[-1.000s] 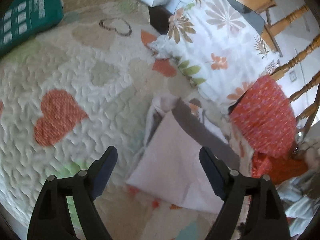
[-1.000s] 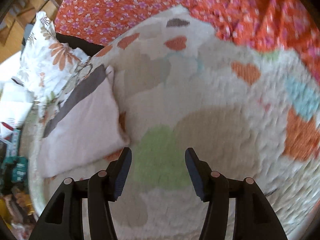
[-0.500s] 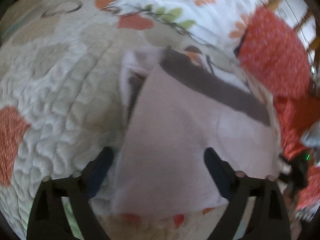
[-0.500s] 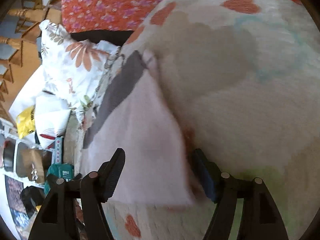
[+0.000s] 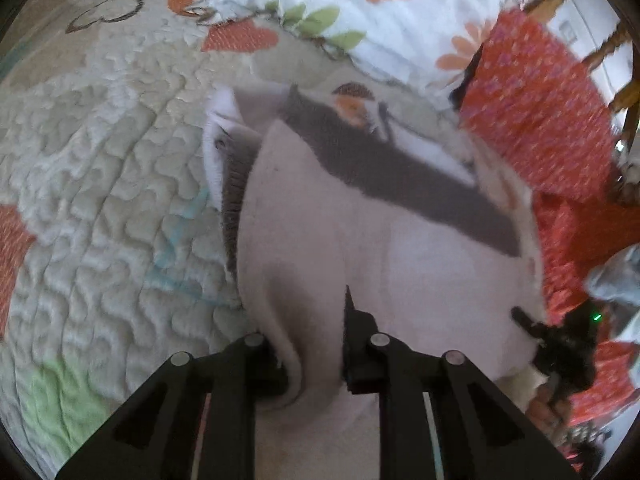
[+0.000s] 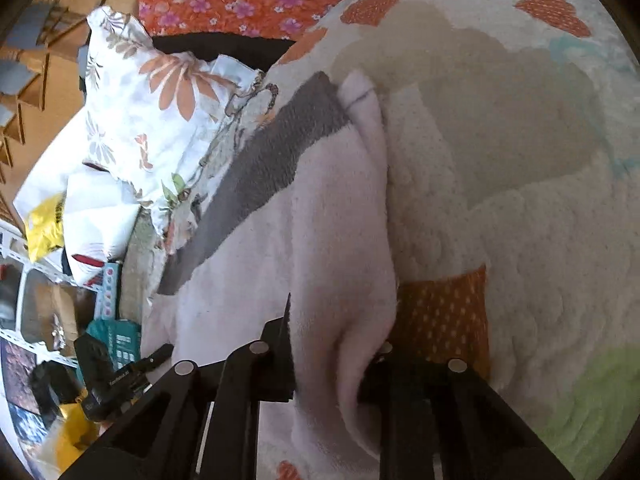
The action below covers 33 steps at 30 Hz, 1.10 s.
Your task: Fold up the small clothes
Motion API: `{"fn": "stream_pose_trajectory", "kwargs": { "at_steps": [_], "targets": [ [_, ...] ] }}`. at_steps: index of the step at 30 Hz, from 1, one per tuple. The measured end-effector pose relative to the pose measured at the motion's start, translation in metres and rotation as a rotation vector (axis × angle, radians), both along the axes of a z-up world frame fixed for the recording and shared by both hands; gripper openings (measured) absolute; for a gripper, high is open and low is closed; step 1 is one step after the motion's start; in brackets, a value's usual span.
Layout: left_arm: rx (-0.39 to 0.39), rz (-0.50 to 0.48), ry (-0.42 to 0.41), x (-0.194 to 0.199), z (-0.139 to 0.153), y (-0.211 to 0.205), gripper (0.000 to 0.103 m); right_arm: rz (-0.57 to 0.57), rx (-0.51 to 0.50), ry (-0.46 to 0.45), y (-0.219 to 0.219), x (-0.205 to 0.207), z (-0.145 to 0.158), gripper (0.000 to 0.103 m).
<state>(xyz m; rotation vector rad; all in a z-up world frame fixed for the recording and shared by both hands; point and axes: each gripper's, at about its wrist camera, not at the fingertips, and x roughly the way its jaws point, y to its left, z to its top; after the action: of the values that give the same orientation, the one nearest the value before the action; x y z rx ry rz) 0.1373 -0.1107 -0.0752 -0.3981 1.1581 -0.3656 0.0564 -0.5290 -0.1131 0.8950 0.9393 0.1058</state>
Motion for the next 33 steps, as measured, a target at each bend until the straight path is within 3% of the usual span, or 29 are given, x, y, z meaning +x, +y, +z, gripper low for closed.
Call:
{"fn": "stream_pose_trajectory", "kwargs": {
  "at_steps": [4,8,12,16,19,22,26,27,29,31,33],
  "targets": [
    [-0.086,0.003,0.062,-0.027,0.004,0.017,0.017,0.0,0.049,-0.019,-0.003,-0.019,0.012,0.017],
    [-0.062,-0.017,0.1,-0.059,0.001,0.02,0.018,0.026,0.066,0.008,-0.001,-0.049,0.016,0.017],
    [0.04,-0.022,0.103,-0.086,-0.018,0.027,0.024,0.061,0.003,0.029,0.006,-0.082,0.015,0.017],
    [-0.018,0.032,0.094,-0.103,-0.02,0.053,0.032,0.052,-0.054,0.073,0.01,-0.115,0.001,0.02],
    [-0.006,0.087,0.069,-0.111,-0.014,0.071,0.034,0.002,-0.051,0.07,0.0,-0.132,0.001,0.021],
    [0.077,0.125,0.026,-0.115,-0.005,0.077,0.034,-0.04,-0.121,0.067,-0.005,-0.146,0.009,0.028],
    [0.316,0.207,-0.094,-0.122,0.015,0.076,0.034,-0.115,-0.255,0.048,-0.009,-0.159,0.028,0.029],
    [0.331,0.219,-0.111,-0.121,0.017,0.078,0.034,-0.133,-0.284,0.039,-0.01,-0.162,0.033,0.029],
    [0.291,0.24,-0.134,-0.122,0.024,0.087,0.034,-0.166,-0.359,0.0,-0.007,-0.17,0.048,0.029],
    [0.221,0.251,-0.134,-0.124,0.025,0.094,0.044,-0.166,-0.406,-0.044,0.002,-0.173,0.061,0.029],
    [0.187,0.257,-0.121,-0.125,0.023,0.098,0.047,-0.138,-0.442,-0.09,0.017,-0.172,0.072,0.033]
  ]
}}
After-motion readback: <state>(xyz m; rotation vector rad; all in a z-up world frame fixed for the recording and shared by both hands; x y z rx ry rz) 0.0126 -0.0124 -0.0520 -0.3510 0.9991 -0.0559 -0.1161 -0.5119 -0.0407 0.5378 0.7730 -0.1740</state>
